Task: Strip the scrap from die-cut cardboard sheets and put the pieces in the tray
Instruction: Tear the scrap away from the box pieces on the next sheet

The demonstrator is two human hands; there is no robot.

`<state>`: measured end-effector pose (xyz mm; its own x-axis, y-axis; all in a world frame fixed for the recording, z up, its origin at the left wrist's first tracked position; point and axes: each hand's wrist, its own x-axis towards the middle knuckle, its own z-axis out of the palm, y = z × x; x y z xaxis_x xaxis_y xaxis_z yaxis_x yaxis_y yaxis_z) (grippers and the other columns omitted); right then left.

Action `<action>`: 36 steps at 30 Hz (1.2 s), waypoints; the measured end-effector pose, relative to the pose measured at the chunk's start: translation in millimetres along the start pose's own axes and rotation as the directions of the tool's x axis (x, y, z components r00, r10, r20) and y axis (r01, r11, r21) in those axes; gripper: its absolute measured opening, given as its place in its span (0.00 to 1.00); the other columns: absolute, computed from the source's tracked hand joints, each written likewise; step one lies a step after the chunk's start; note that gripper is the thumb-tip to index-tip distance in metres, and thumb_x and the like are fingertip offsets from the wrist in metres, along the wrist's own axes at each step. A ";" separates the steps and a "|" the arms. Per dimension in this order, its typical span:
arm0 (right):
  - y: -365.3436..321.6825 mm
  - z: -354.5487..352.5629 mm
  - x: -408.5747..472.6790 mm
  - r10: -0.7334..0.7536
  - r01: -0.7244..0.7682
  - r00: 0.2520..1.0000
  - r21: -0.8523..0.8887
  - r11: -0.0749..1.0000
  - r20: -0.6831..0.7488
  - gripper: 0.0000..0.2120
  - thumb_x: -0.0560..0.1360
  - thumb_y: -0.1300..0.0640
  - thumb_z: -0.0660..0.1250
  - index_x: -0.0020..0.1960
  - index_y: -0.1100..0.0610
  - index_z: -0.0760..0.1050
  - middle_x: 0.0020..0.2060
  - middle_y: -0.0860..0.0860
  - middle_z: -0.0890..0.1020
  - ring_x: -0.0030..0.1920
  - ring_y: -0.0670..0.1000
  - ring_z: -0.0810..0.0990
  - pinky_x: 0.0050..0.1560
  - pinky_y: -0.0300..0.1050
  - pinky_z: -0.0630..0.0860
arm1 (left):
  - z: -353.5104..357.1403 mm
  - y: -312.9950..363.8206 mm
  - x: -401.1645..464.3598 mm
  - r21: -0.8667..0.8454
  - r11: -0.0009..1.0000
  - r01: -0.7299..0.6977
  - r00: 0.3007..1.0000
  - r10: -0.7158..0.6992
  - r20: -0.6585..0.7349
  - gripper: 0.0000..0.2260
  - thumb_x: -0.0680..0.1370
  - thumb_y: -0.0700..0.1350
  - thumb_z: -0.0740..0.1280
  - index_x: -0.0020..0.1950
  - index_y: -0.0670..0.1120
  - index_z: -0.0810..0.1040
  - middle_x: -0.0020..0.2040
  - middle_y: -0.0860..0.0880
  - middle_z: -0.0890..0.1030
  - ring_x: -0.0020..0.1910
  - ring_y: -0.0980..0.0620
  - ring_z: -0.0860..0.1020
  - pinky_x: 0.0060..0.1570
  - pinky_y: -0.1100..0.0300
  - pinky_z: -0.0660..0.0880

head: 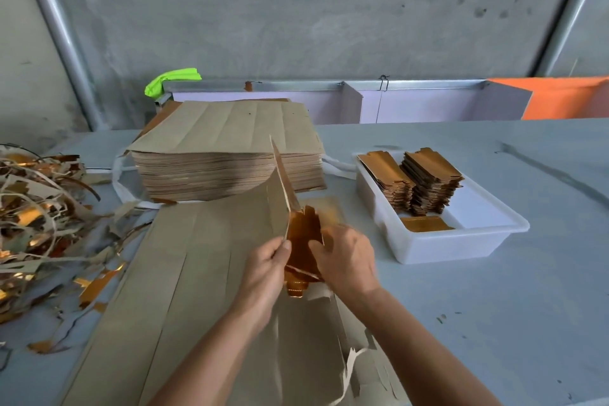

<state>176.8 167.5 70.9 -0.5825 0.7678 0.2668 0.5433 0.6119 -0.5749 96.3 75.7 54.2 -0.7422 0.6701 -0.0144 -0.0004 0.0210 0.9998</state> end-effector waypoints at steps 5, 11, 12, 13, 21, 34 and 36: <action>-0.1 4.2 -1.8 0.087 -0.108 0.992 0.239 0.965 0.096 0.15 0.74 0.44 0.66 0.48 0.56 0.82 0.37 0.49 0.81 0.35 0.45 0.77 0.29 0.27 0.68 | 9.8 7.0 -3.0 -0.162 0.981 0.102 0.994 -0.095 0.051 0.11 0.82 0.44 0.59 0.47 0.44 0.81 0.37 0.46 0.83 0.35 0.51 0.81 0.39 0.57 0.78; 5.3 1.1 -0.6 0.162 -0.213 0.974 0.392 0.895 0.159 0.16 0.73 0.43 0.69 0.44 0.56 0.82 0.35 0.48 0.82 0.34 0.44 0.81 0.33 0.33 0.77 | 12.0 2.6 -8.8 -0.111 0.992 0.067 0.989 -0.052 0.138 0.12 0.83 0.40 0.56 0.52 0.45 0.80 0.44 0.44 0.84 0.42 0.50 0.83 0.41 0.57 0.80; 6.6 0.5 0.0 0.164 -0.224 0.970 0.398 0.890 0.179 0.16 0.72 0.44 0.69 0.44 0.57 0.82 0.35 0.49 0.82 0.35 0.45 0.82 0.35 0.36 0.78 | 11.2 2.3 -9.9 -0.101 0.993 0.060 0.987 -0.044 0.156 0.13 0.83 0.40 0.55 0.52 0.46 0.80 0.45 0.44 0.84 0.42 0.51 0.83 0.40 0.59 0.80; 7.7 -0.4 0.6 0.158 -0.225 0.968 0.394 0.891 0.196 0.16 0.72 0.44 0.70 0.44 0.57 0.82 0.34 0.49 0.82 0.35 0.46 0.81 0.34 0.37 0.78 | 9.9 1.7 -10.1 -0.102 0.993 0.062 0.983 -0.044 0.179 0.13 0.83 0.39 0.55 0.53 0.46 0.80 0.47 0.43 0.84 0.44 0.50 0.83 0.42 0.58 0.80; 16.1 -1.4 4.1 0.065 -0.201 0.943 0.403 0.893 0.326 0.12 0.68 0.50 0.74 0.47 0.56 0.80 0.38 0.51 0.83 0.40 0.48 0.83 0.42 0.41 0.80 | -0.3 2.4 -14.0 -0.099 0.986 0.136 0.929 -0.093 0.358 0.28 0.74 0.22 0.56 0.53 0.53 0.80 0.51 0.44 0.83 0.53 0.44 0.80 0.54 0.48 0.78; 26.1 6.0 15.5 0.338 -0.512 0.858 0.611 0.603 0.386 0.15 0.72 0.72 0.57 0.34 0.59 0.76 0.32 0.54 0.79 0.32 0.52 0.77 0.34 0.42 0.74 | -6.7 -3.3 3.0 0.228 0.960 0.161 0.987 -0.162 -0.012 0.22 0.71 0.27 0.52 0.37 0.46 0.83 0.39 0.50 0.85 0.25 0.57 0.73 0.26 0.65 0.65; 30.7 3.8 17.5 0.374 -0.546 0.837 0.663 0.513 0.400 0.10 0.74 0.70 0.60 0.39 0.61 0.76 0.37 0.58 0.79 0.39 0.55 0.77 0.42 0.49 0.75 | -18.4 -5.6 6.9 0.208 0.955 0.212 0.969 -0.178 -0.172 0.19 0.72 0.29 0.54 0.35 0.45 0.81 0.37 0.49 0.85 0.23 0.57 0.71 0.28 0.63 0.65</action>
<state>181.0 199.0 55.0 -0.5258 0.7954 -0.3013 0.1960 -0.2314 -0.9529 78.8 66.6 48.8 -0.8345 0.5175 -0.1892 -0.0185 0.3168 0.9483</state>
